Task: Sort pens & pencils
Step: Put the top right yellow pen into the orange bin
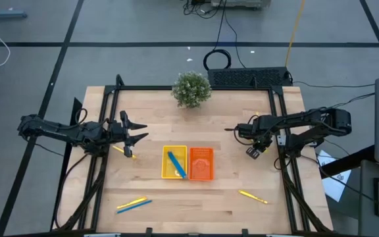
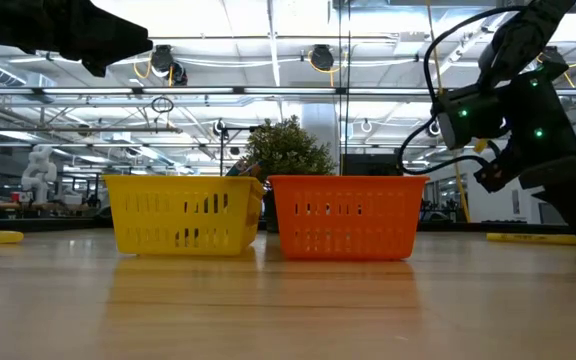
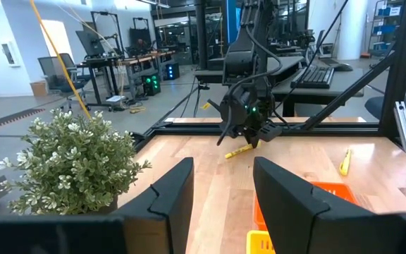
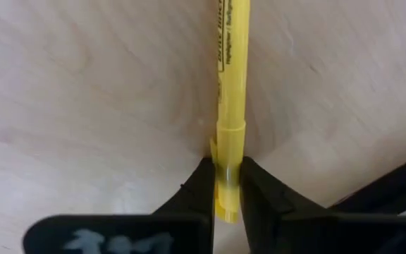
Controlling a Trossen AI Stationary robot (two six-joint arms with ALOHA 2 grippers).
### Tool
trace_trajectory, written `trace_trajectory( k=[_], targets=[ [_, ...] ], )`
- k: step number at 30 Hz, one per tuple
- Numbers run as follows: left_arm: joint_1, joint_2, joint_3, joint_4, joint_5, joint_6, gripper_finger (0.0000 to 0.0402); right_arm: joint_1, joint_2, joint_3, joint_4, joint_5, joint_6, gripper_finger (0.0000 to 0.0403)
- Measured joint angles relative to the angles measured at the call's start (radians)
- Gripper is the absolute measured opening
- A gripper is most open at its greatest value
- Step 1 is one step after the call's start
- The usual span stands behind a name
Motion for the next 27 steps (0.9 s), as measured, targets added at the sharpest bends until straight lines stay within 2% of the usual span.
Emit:
trace_trajectory(
  k=[6,12,20,27],
  targets=[
    [0.000,0.000,0.000,0.000,0.000,0.000,0.0154,0.048,-0.078,0.002,0.023,-0.010,0.019,0.0028],
    [0.000,0.000,0.000,0.000,0.000,0.000,0.0154,0.116,-0.190,0.004,0.170,-0.011,0.055,0.0028],
    [0.000,0.000,0.000,0.000,0.000,0.000,0.0154,0.173,-0.244,0.004,0.573,0.083,-0.054,0.0028],
    [0.000,0.000,0.000,0.000,0.000,-0.005,0.0154,0.177,-0.235,-0.061,1.160,0.113,-0.291,0.0028]
  ],
)
